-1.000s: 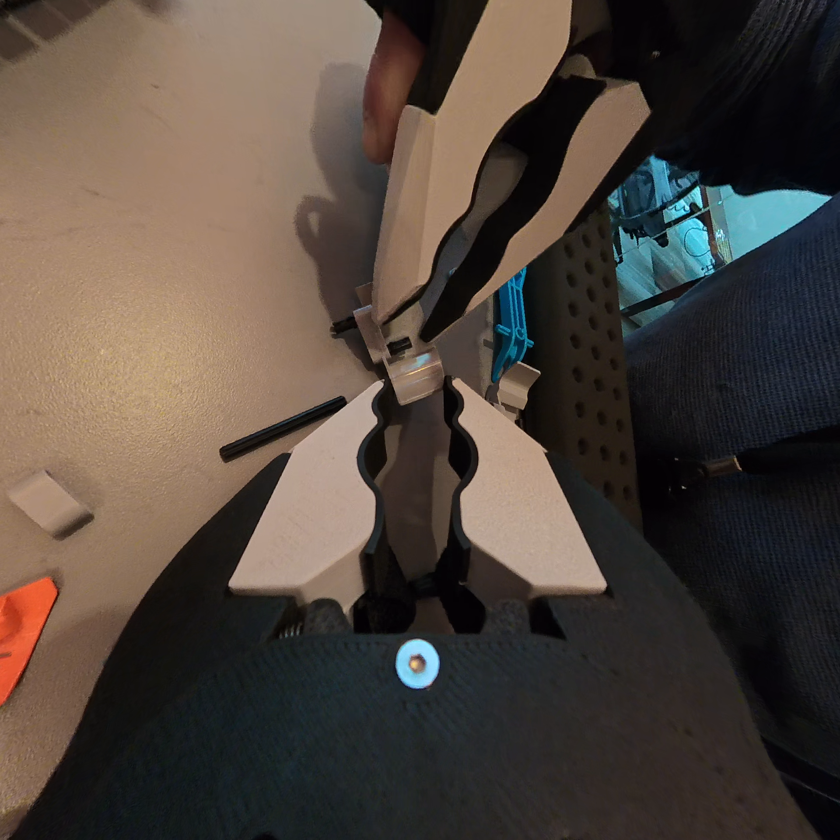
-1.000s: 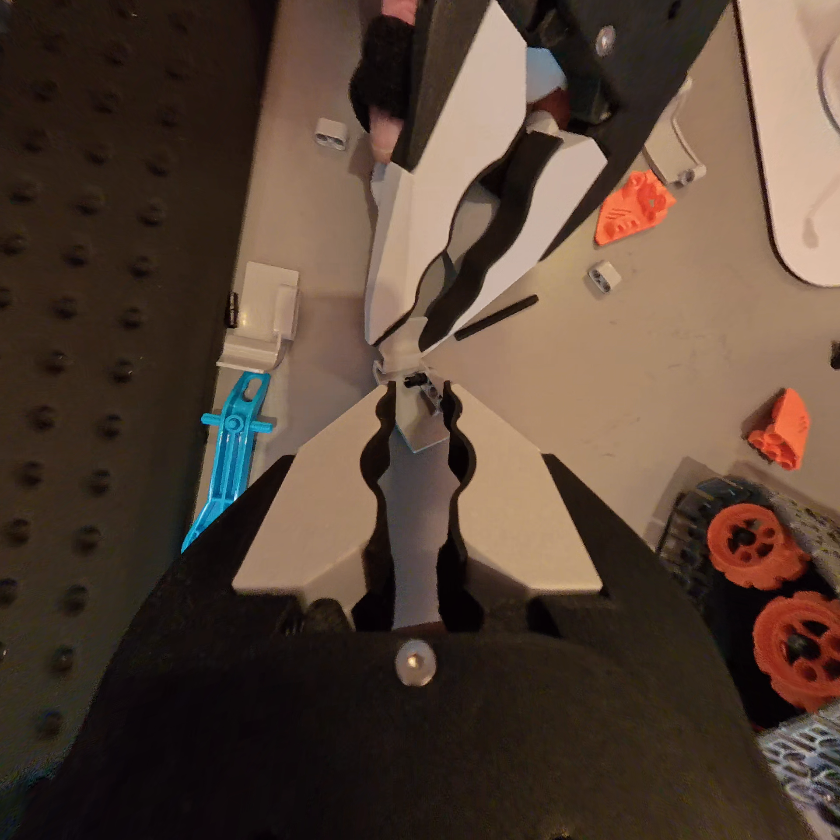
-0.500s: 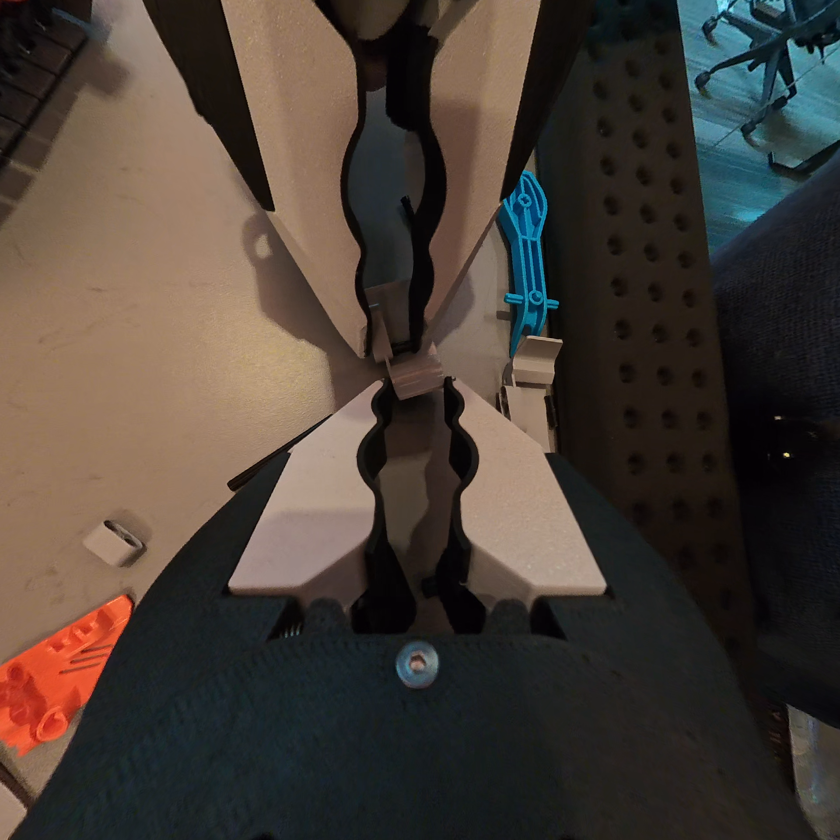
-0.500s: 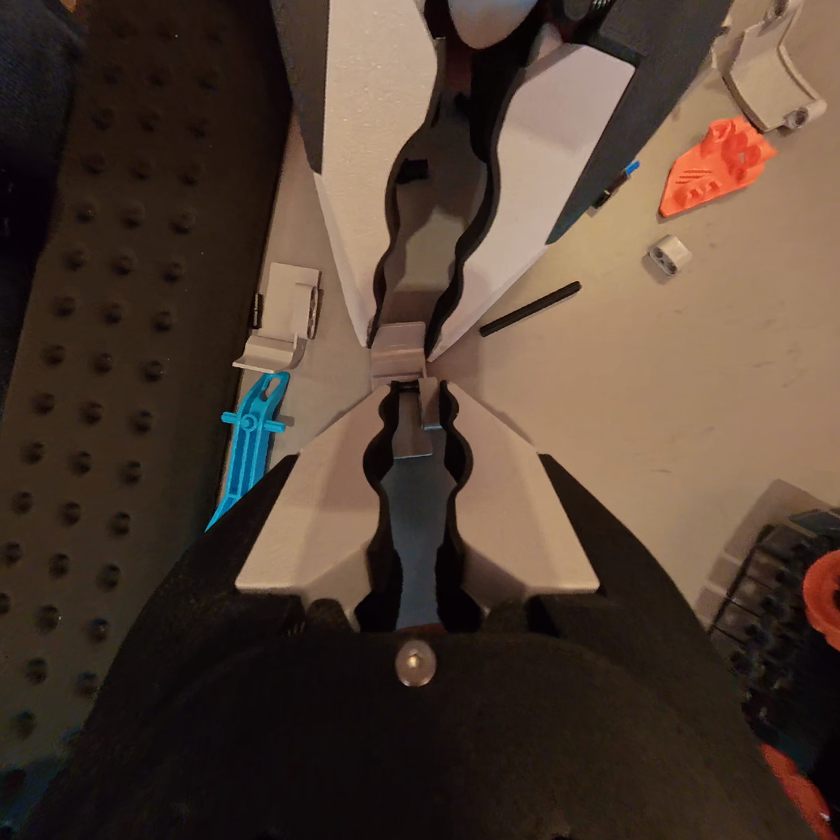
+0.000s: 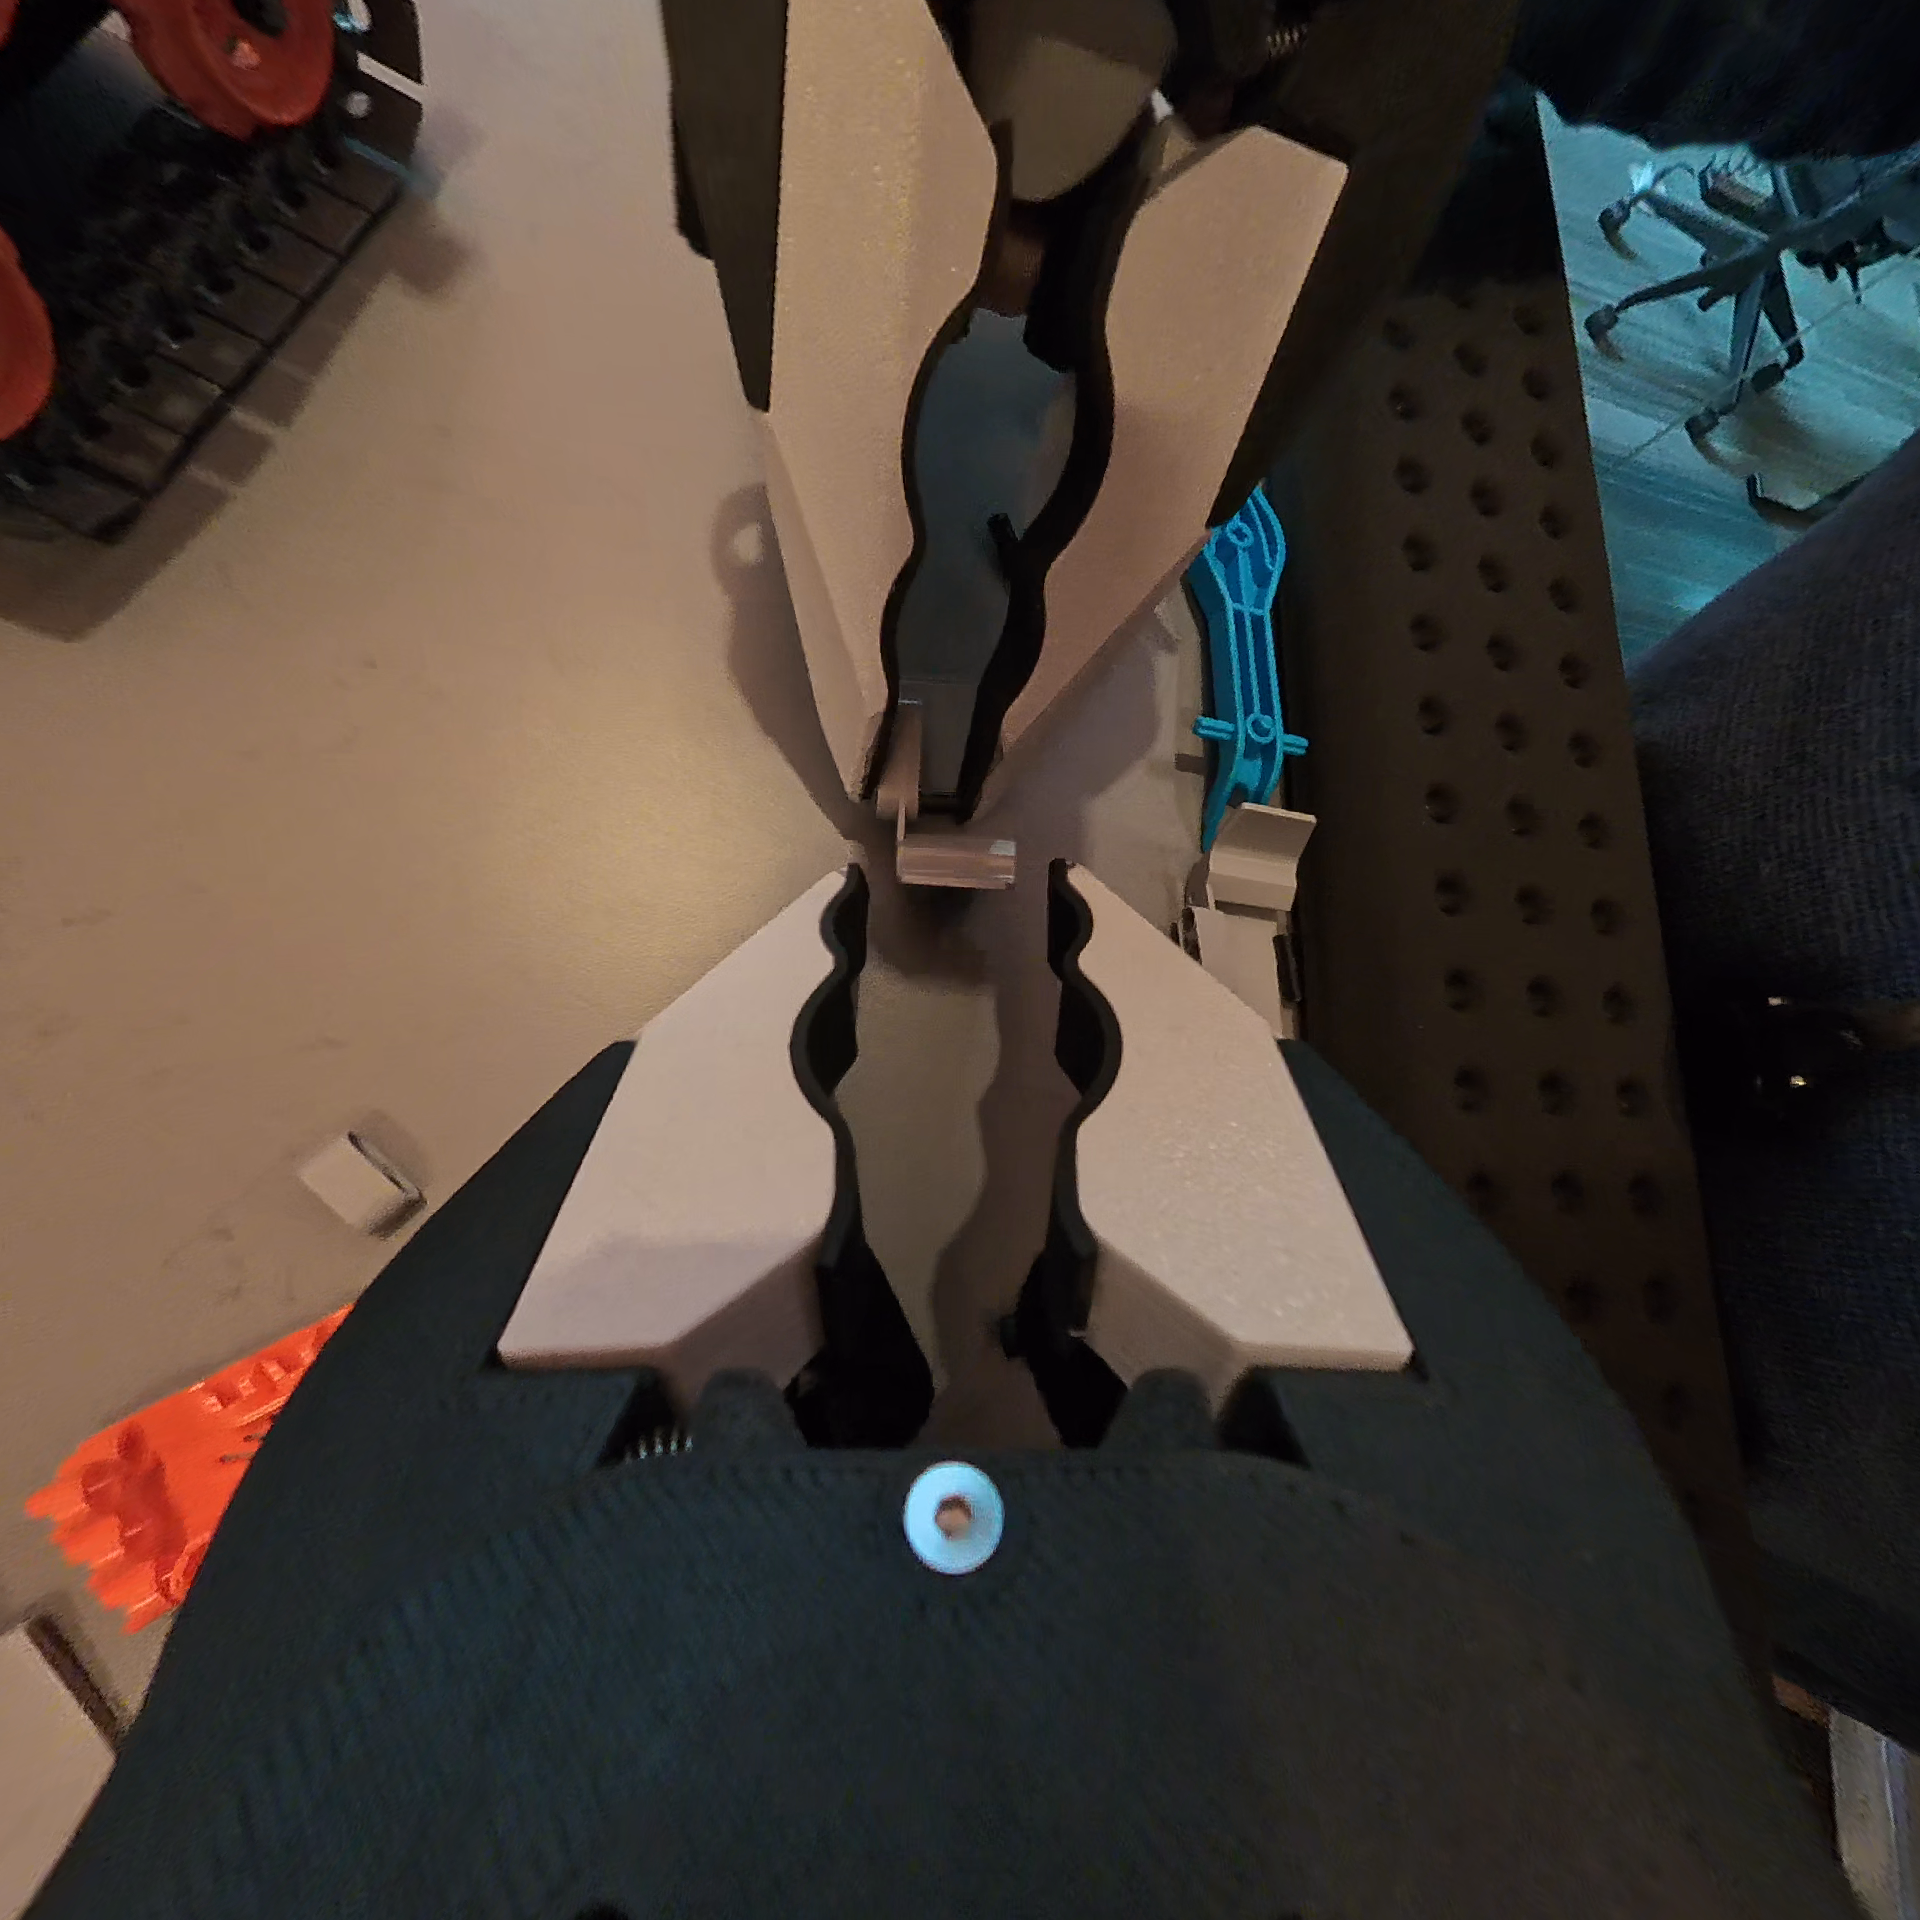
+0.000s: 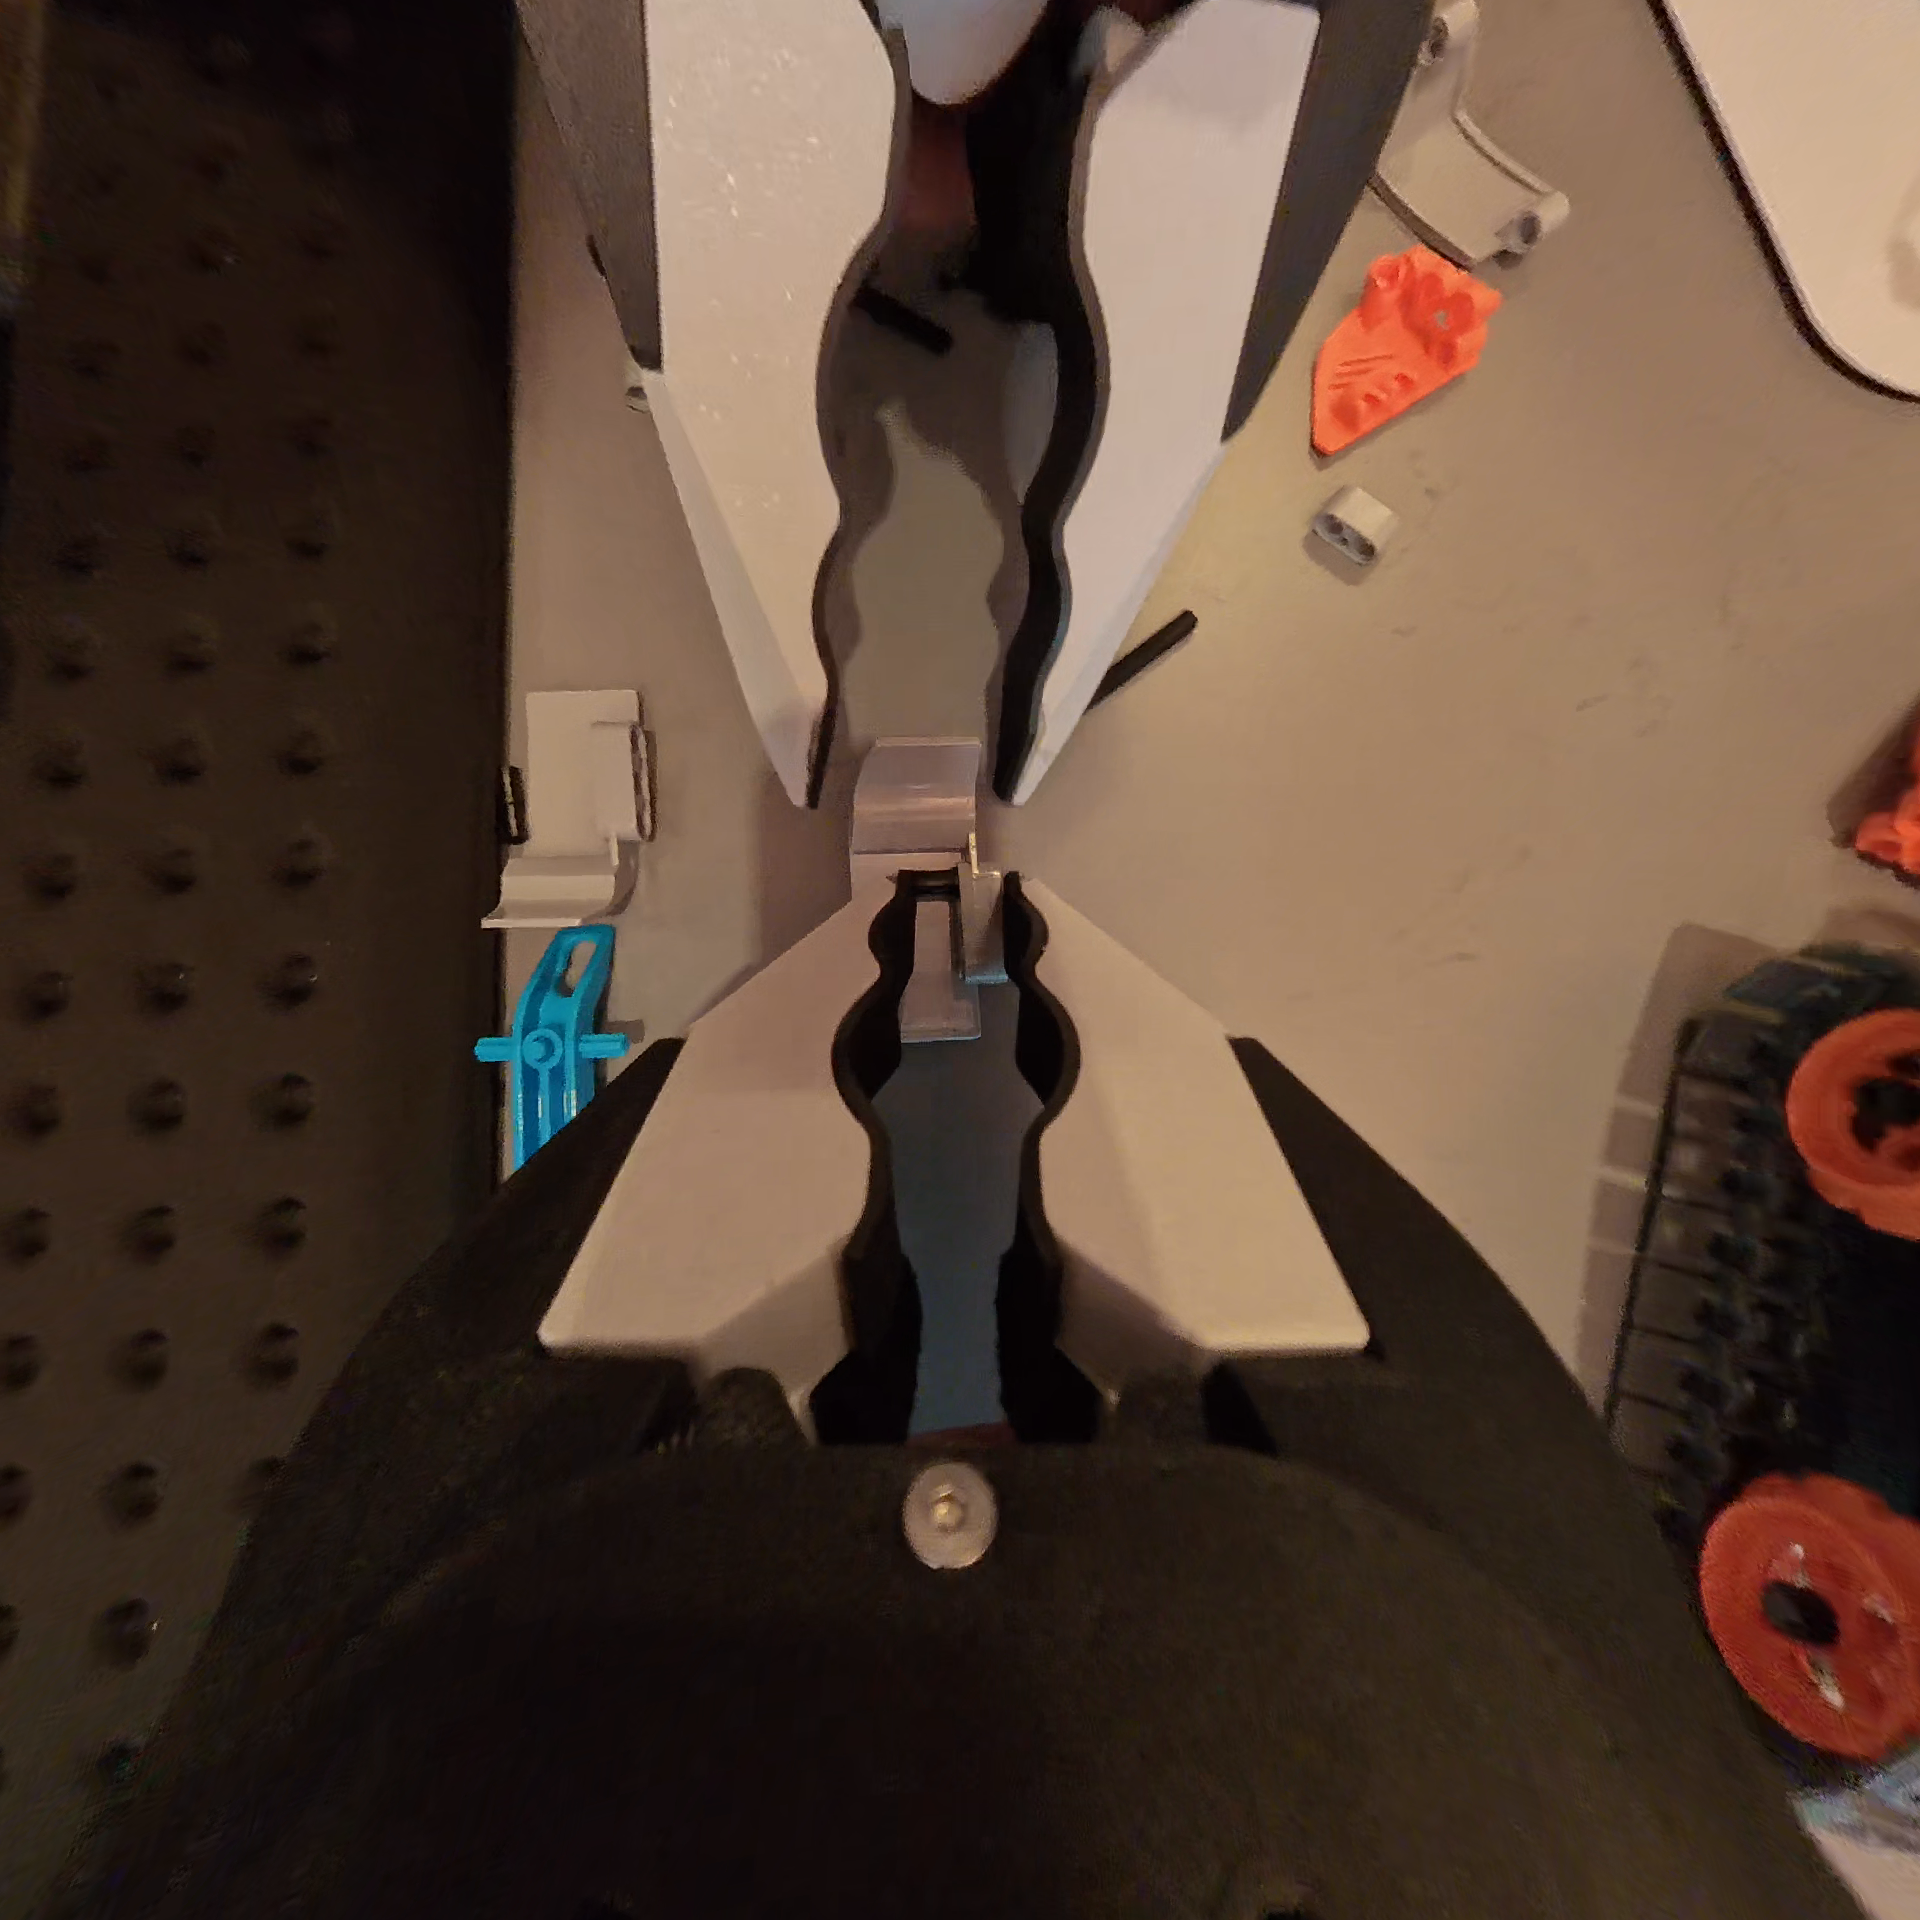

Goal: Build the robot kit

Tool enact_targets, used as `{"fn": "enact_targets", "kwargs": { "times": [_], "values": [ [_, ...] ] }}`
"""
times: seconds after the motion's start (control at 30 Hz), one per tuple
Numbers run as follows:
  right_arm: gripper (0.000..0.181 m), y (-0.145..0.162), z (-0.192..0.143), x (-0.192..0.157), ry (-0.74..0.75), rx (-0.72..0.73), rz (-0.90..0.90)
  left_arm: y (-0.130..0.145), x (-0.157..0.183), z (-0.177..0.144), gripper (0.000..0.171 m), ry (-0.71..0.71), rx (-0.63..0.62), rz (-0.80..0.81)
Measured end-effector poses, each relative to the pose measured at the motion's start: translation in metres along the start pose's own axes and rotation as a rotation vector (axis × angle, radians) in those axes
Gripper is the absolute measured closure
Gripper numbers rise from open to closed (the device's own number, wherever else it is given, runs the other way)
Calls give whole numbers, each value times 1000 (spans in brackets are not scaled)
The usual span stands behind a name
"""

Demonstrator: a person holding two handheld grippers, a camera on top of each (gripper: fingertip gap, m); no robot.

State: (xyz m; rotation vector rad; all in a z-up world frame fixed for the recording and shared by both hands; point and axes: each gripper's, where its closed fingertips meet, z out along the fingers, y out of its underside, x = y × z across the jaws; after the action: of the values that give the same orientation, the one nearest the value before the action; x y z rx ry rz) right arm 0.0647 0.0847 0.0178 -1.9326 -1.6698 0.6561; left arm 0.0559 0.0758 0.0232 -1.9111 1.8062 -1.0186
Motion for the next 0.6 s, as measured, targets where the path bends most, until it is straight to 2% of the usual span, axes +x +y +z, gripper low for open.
{"fn": "enact_targets", "kwargs": {
  "times": [0.13,0.37,0.43,0.6],
  "values": [
    [167,8,0,9,106,-45,39,0,-3,-2,133,-6,22,-36],
    [167,6,2,14,260,-44,87,0,-8,2,147,-25,35,-62],
    [166,4,3,8,241,-40,88,-1,-9,3,161,-27,39,-65],
    [161,5,1,4,215,-22,108,-2,-7,6,168,-39,28,-35]
  ]
}}
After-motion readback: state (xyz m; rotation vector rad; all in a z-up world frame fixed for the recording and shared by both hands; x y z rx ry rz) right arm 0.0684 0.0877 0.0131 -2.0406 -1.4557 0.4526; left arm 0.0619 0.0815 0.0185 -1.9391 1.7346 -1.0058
